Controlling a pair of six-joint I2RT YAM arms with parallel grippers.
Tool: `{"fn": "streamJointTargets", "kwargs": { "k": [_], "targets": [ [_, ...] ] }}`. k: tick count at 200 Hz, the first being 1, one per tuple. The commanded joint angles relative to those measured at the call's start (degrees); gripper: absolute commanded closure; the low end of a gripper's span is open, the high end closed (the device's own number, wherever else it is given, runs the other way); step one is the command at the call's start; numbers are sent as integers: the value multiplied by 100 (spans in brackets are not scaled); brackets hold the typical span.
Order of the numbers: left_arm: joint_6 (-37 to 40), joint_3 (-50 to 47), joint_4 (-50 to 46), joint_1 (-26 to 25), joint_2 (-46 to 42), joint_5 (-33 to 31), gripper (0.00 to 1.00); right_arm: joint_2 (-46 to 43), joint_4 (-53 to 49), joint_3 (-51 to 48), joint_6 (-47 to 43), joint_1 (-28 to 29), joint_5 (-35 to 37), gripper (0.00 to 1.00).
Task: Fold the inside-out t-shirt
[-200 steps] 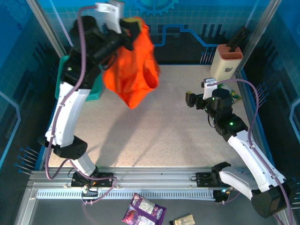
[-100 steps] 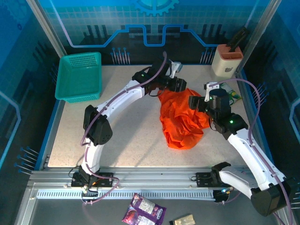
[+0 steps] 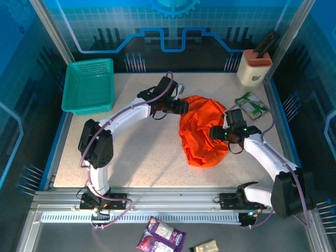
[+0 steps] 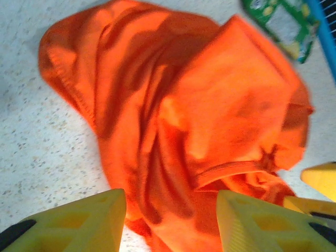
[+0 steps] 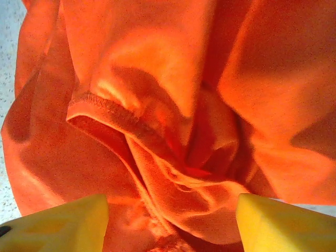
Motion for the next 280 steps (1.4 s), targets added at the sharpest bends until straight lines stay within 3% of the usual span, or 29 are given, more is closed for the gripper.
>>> {"fn": "streamJointTargets", "kwargs": {
  "k": [1, 31, 65, 100, 114, 134, 169, 179, 193, 244, 280],
  "targets": [
    [-184, -17, 212, 192, 421, -4, 50, 323, 485, 152, 352, 368, -544, 34],
    [-258, 485, 332, 402, 1090, 245, 48, 943, 826, 500, 827, 874, 14, 31],
    [-178, 1297, 292, 475, 1941, 150, 44, 1673, 1176, 938, 1193, 1040, 632, 29],
    [-142, 2364, 63, 544, 2920, -89, 41, 2193, 1673, 1224, 1331, 1054, 986, 36],
    [-150, 2860, -113, 559, 3311, -93, 42, 2352, 1797, 1317, 1342, 1043, 1056, 43],
    [-136, 3480, -393, 566, 3800, -129, 46, 2414, 1830, 1457, 1283, 1041, 1156, 60],
    [-159, 3472, -446, 660, 3875, -276, 75, 2034, 1611, 1747, 905, 1021, 1136, 93],
    [-165, 3283, -399, 739, 3743, -318, 86, 1824, 1479, 1818, 781, 995, 1159, 100],
    [-127, 2744, -147, 872, 3299, -359, 100, 1469, 1213, 1946, 642, 912, 1109, 100],
    [-8, 28, 906, 1608, 129, -793, 100, -103, -169, 2734, -40, 479, 848, 100],
    [-108, -1092, 977, 2373, -2093, -716, 100, -892, -919, 3418, -419, -43, 766, 100]
  ]
}}
